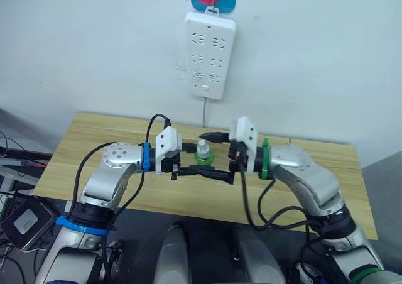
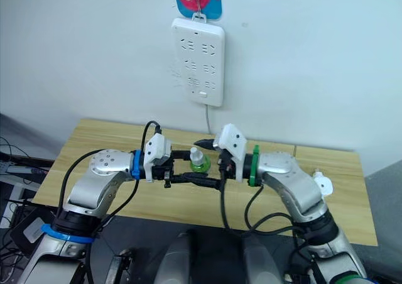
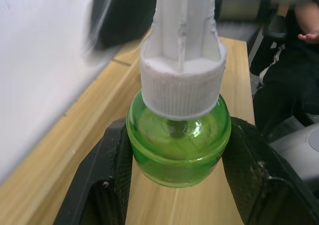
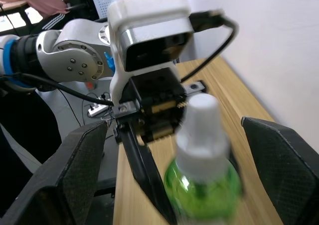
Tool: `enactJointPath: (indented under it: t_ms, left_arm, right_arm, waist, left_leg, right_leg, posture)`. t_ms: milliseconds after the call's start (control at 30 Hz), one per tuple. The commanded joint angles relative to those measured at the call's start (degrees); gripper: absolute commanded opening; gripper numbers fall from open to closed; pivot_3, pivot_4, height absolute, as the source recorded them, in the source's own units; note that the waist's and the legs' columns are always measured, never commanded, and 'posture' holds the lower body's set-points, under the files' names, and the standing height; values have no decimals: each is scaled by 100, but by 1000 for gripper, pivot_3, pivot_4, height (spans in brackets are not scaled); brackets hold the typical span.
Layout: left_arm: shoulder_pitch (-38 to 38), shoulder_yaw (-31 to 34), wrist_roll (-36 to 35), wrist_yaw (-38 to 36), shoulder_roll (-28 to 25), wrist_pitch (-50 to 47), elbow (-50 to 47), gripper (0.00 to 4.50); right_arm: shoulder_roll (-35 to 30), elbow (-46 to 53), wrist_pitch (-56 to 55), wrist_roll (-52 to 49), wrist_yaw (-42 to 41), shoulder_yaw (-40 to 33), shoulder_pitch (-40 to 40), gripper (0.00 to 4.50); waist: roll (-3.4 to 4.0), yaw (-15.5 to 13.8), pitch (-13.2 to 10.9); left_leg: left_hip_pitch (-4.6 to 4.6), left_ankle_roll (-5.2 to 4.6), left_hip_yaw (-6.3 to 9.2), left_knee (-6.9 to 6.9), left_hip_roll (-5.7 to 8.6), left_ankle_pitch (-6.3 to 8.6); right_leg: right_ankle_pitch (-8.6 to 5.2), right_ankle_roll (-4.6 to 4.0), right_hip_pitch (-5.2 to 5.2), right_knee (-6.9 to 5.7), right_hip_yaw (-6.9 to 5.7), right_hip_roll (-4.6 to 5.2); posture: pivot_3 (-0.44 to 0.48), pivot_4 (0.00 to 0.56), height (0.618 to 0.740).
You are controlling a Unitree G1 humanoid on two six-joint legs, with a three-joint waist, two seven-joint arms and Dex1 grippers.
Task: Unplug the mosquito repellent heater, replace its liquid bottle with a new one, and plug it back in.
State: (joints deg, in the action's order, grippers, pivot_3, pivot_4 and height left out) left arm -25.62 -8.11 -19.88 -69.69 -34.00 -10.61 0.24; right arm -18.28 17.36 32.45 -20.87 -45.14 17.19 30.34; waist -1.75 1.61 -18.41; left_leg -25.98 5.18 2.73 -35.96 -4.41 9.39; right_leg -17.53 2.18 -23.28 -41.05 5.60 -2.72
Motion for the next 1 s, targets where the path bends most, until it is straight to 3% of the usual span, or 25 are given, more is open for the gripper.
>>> enactJointPath:
  t_ms: [33,200,533,667,800,1000]
  left_arm:
    - [-15,44,-9,-65,-26,101,-63,2195]
    - [113,78,-26,-41,-51,97,-142,2195]
    - [73,59,94,-112,-75,360,100,2195]
    - [-31,19,124,-169,-29,441,235,2195]
    - [-144,6,124,-200,-6,428,297,2195]
    - [-116,23,138,-235,-14,418,255,2195]
  right_arm:
    - [180,-279,-328,358,307,55,156,4476]
    - [25,-313,-323,350,217,-190,121,4476]
    - [-1395,477,245,-530,-921,-744,-228,4476]
    - [-1003,568,552,-1008,-797,-745,-109,4476]
    - [-638,478,740,-1075,-636,-631,132,3544]
    - [-350,291,578,-784,-451,-348,278,3544]
  waist:
    - [-1,-3,1]
    - [-1,-31,1]
    - [-1,-31,0]
    - [-1,39,1]
    - [0,20,1]
    - [0,-14,1]
  left_leg:
    - [0,1,0,0,0,0]
    - [-2,1,4,5,1,0]
    - [-1,0,5,3,3,0]
    - [2,0,6,7,-7,0]
    - [2,0,7,1,-6,0]
    - [0,0,7,2,-2,0]
  right_leg:
    - [0,-1,0,0,-1,1]
    - [4,-7,0,0,-6,1]
    - [2,-3,1,0,-5,3]
    - [2,-4,1,-2,-5,-8]
    - [2,-4,1,-6,-5,-9]
    - [1,-3,2,-4,-7,-3]
  posture:
    - [59,235,740]
    - [57,238,740]
    - [41,249,740]
    - [34,252,740]
    - [39,256,740]
    - [44,258,740]
